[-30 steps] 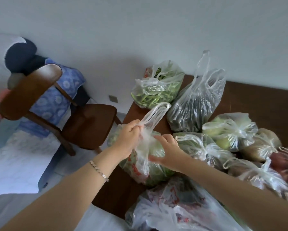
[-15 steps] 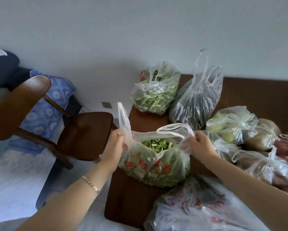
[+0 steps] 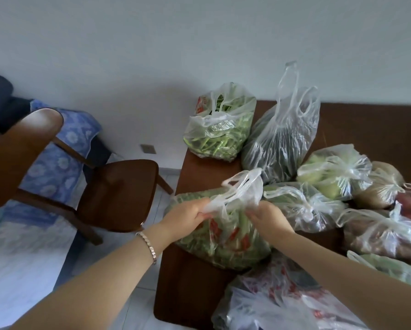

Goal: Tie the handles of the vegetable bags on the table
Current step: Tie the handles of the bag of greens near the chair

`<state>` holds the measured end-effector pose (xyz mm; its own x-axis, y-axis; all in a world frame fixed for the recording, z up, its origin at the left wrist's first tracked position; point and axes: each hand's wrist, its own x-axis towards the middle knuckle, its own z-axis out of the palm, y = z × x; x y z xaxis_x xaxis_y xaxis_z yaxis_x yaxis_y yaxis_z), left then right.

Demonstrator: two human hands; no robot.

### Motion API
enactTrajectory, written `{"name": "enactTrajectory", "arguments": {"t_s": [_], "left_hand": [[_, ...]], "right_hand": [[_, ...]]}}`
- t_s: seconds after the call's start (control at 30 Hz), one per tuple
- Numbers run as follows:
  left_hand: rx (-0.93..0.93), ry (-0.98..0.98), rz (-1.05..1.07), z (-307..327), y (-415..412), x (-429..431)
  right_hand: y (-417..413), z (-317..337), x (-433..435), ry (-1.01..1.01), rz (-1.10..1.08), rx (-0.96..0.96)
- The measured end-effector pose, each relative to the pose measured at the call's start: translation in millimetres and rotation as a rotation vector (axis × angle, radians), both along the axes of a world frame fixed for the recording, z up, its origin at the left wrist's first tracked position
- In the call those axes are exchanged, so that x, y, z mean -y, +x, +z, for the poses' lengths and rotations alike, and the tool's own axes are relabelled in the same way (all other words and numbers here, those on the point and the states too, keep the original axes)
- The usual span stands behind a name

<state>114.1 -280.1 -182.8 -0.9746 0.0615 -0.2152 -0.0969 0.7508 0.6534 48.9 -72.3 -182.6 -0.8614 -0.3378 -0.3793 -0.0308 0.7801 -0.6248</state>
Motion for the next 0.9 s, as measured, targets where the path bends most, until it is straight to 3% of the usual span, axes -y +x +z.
{"name": "enactTrajectory", "arguments": {"t_s": [0.13,0.23,0.4,0.5,0.67,0.77,0.9], "left_hand": [[-0.086,0.294,0.349,0,4,-3],[-0.079,0.341,0.393,-14,25,-19],[0.069,0.165,0.392,-38,29,-29],[0.155,0.081,0.391,-40,16,-29],[0.139,0.483,0.410,-18,-3,-40],[0.150,0.824,0.576,-13,-12,-50],[0.083,1.312,0.787,-4,-18,-60]], "right_hand": [[-24,10,-5,-0.206,-0.242,-0.066],[-22,9,-13,-0.249,-0.157,-0.037],[-10,-6,-25,0.031,0.128,0.065],[-13,0,-15,0.259,0.395,0.013],[-21,-1,7,0.066,0.287,0.161],[-20,-9,7,-0.012,0.234,0.144],[-24,-10,-2,-0.156,-0.022,0.276]]}}
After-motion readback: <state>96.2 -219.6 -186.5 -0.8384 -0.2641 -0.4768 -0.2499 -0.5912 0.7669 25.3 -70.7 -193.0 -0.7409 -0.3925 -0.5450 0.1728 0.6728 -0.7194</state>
